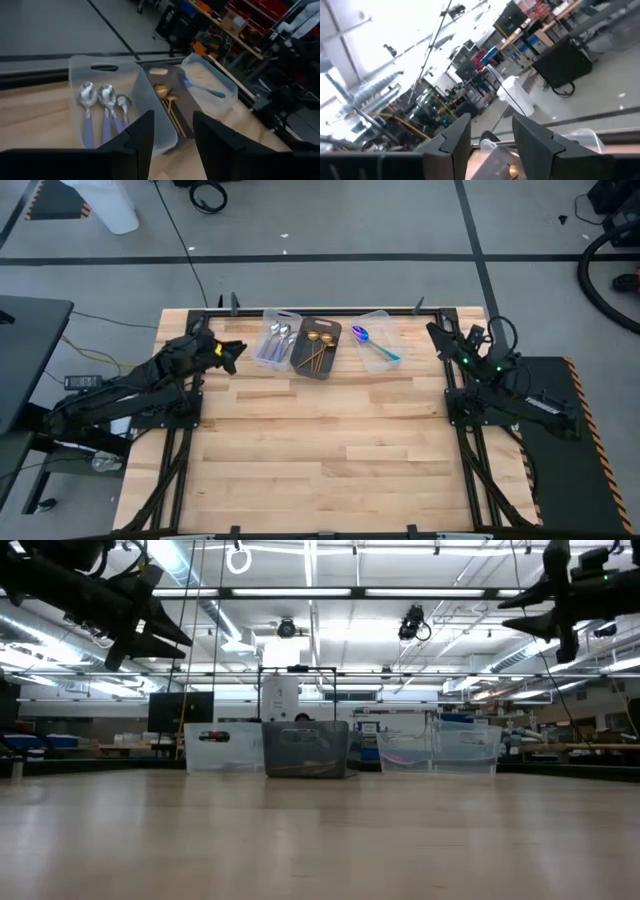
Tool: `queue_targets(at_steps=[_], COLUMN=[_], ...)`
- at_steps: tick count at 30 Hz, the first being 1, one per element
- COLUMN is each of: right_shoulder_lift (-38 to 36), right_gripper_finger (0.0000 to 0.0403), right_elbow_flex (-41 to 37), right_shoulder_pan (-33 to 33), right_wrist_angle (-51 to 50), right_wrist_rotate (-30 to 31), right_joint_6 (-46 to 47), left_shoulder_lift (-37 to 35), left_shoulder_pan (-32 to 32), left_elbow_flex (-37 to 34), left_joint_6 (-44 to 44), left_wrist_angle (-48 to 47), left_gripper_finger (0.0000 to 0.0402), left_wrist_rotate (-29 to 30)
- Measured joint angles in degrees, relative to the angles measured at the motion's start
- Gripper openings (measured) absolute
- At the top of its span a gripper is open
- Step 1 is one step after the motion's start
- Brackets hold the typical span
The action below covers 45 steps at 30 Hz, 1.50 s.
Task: Sort silverware by color (type)
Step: Return to Home Position
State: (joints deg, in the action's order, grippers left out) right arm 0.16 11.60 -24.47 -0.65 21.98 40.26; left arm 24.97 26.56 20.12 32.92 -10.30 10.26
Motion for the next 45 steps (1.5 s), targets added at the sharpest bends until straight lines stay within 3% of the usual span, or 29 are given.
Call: queue_targets(at_steps=[8, 13, 18, 24, 34, 45], right_shoulder_lift=[-0.04, 0.19, 0.23, 0.23, 0.25, 0.25], right_gripper_finger=[0.0155, 0.0155, 0.0155, 0.0155, 0.0155, 0.0155], right_elbow_flex=[-6.04, -6.51, -6.52, -6.52, -6.52, -6.52], right_shoulder_pan=[0.0, 0.0, 0.02, 0.01, 0.02, 0.02], right_wrist_angle=[4.11, 5.27, 5.31, 5.32, 5.3, 5.28], right_wrist_rotate=[-2.39, -2.24, -2.41, -2.52, -2.56, -2.56], right_joint_6=[7.72, 10.16, 8.69, 7.36, 7.58, 7.58], left_shoulder_lift=[-0.4, -3.49, -7.58, -8.11, -5.9, -5.88], left_shoulder_pan=[-5.7, -10.36, -13.96, -17.75, -18.73, -18.73], left_elbow_flex=[-0.68, -8.69, -13.6, -19.6, -19.63, -19.65], left_joint_6=[-1.03, 2.77, 6.05, 15.62, 5.34, 5.34], left_wrist_angle=[0.18, 7.72, 8.6, 13.87, 14.8, 14.77], left_gripper_finger=[0.0142, 0.0142, 0.0142, 0.0142, 0.0142, 0.0142], left_wrist_rotate=[1.23, 1.05, 1.09, -0.6, -0.85, -0.85])
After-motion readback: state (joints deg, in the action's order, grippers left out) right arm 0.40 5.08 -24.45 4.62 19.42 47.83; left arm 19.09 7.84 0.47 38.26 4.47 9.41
